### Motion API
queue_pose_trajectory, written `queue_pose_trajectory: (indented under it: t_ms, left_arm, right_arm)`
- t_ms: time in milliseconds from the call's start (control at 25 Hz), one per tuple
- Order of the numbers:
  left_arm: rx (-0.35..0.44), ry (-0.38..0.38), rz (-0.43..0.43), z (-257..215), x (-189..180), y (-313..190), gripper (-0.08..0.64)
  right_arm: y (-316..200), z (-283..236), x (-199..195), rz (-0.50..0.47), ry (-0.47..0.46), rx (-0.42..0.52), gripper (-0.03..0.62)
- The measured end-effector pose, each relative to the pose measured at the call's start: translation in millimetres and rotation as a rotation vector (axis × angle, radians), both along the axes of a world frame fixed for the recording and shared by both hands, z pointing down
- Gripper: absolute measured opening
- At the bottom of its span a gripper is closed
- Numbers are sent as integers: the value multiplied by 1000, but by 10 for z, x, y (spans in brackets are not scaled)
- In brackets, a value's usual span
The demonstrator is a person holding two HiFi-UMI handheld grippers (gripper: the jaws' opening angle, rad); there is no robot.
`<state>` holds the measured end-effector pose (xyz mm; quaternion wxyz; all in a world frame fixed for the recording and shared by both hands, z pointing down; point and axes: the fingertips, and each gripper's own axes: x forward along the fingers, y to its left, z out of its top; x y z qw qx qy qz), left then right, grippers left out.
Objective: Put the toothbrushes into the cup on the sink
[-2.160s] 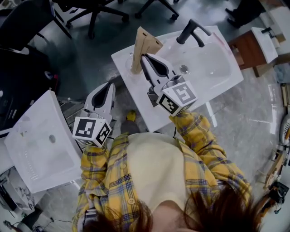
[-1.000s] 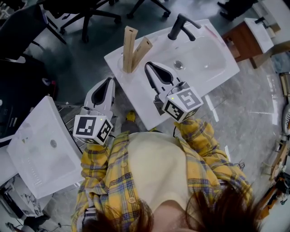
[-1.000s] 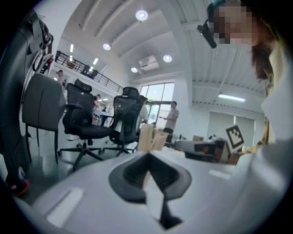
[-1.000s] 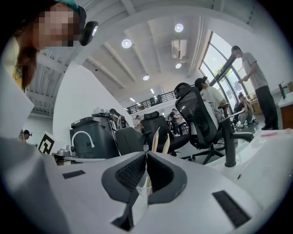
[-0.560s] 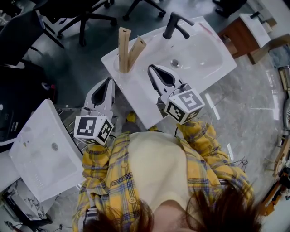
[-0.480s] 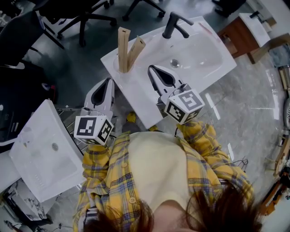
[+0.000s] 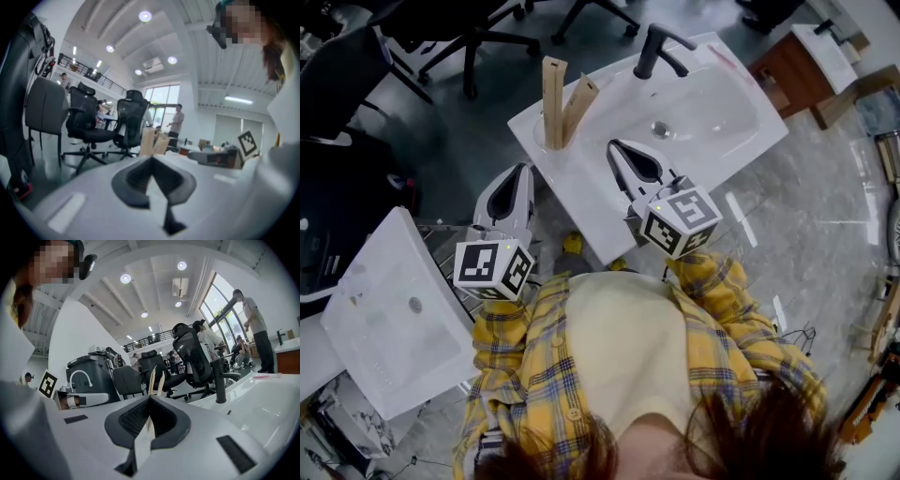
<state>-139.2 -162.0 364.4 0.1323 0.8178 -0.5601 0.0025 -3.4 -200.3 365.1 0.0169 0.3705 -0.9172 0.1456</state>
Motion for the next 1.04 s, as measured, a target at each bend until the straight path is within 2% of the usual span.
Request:
queue_pose_trajectory:
  t_ms: [720, 1040]
  left_arm:
    - [-18, -8, -32, 43, -80, 27, 8]
    - [-51, -13, -23, 80, -61, 5, 7]
  right_arm:
    - [-40, 51, 12, 24, 13, -30, 14]
    - [-40, 46, -8, 20, 14, -47, 14]
